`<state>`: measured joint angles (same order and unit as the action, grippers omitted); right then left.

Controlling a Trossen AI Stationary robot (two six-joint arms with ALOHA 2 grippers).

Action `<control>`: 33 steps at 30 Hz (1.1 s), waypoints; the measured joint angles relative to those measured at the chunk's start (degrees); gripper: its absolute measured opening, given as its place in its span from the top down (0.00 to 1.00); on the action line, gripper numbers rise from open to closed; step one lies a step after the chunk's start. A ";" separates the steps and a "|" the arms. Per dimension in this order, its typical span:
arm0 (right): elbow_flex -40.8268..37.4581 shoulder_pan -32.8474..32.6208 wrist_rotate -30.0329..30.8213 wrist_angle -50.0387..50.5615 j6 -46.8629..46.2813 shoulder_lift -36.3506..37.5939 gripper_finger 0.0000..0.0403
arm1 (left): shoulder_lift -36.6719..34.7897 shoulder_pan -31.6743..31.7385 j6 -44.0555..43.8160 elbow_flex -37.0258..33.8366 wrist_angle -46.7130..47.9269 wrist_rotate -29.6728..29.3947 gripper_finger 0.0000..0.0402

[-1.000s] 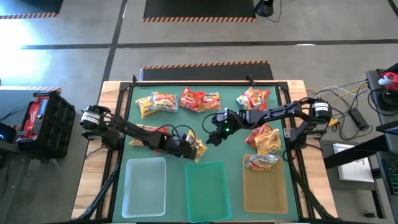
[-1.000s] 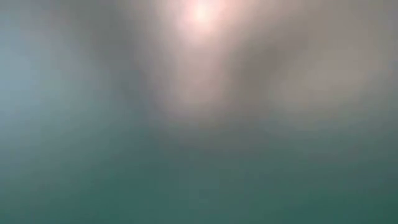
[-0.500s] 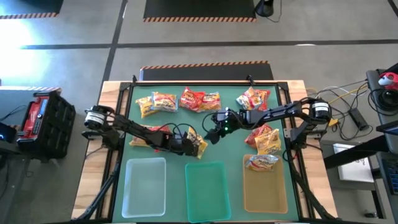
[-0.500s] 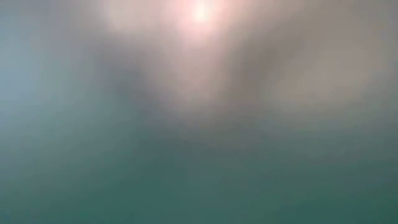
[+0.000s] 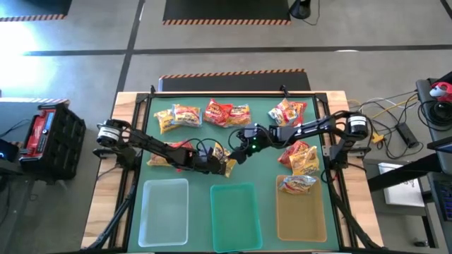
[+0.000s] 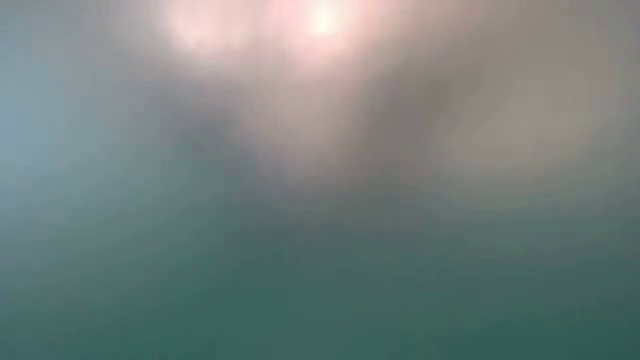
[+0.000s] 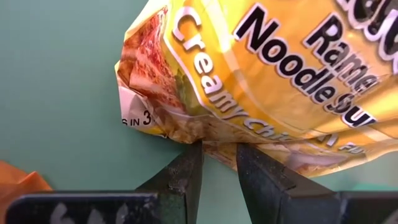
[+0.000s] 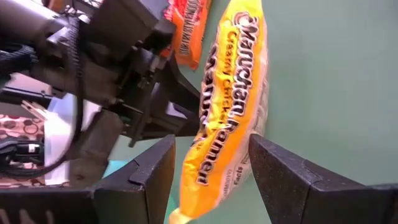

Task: Sort Maruchan noodles
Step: Put the yellow noodle pack into the green bin

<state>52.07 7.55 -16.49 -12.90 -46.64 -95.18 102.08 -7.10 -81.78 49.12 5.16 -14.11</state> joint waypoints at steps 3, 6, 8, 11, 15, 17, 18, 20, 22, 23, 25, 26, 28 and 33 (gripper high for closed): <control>0.11 -0.02 -0.02 -1.24 -0.50 -0.95 0.52 | 0.00 0.03 0.00 0.00 0.02 -0.10 0.79; 1.84 -0.06 -0.02 -0.73 0.25 -2.06 0.52 | 0.00 0.03 -0.02 -0.02 -0.06 -0.15 0.79; 3.49 -0.12 -0.01 -0.60 1.40 -3.28 0.52 | 0.00 0.03 -0.02 -0.02 -0.06 -0.37 0.79; 6.60 -0.17 -0.07 2.08 3.34 -5.07 0.52 | 0.00 0.05 -0.04 -0.04 -0.13 -0.52 0.79; 12.02 -0.15 0.01 10.97 7.11 -7.48 0.52 | 0.00 0.05 -0.02 -0.07 -0.28 -0.57 0.79; 14.88 -0.17 0.24 16.26 9.67 -8.57 0.53 | 0.00 0.05 -0.02 -0.09 -0.36 -0.59 0.79; 16.23 -0.21 0.22 18.43 10.93 -9.04 0.53 | 0.00 0.05 -0.02 -0.09 -0.36 -0.61 0.79; 18.28 -0.28 0.22 21.63 13.25 -9.81 0.55 | 0.00 0.05 -0.02 -0.11 -0.47 -0.63 0.79; 19.63 -0.31 0.04 23.89 14.40 -9.92 0.57 | 0.02 0.03 0.04 -0.11 -0.61 -0.78 0.79; 19.98 -0.33 0.02 24.19 14.79 -9.91 0.59 | 0.02 0.03 0.07 -0.13 -0.68 -0.79 0.79; 20.44 -0.35 -0.02 24.87 15.61 -9.70 0.63 | 0.02 -0.05 0.12 -0.13 -0.78 -0.81 0.79; 20.69 -0.37 -0.06 25.11 16.02 -9.56 0.65 | 0.02 -0.13 0.14 -0.13 -0.85 -0.84 0.79; 20.95 -0.45 -0.36 25.62 16.24 -9.20 0.69 | 0.01 -0.32 0.22 -0.13 -0.91 -0.96 0.79; 20.98 -0.42 -0.20 26.77 16.27 -9.17 0.79 | -0.41 -0.59 0.97 -0.17 -0.99 -1.13 0.79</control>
<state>73.05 7.14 -16.69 13.87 -30.37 -104.36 101.67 -7.68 -80.81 48.95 4.17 -15.24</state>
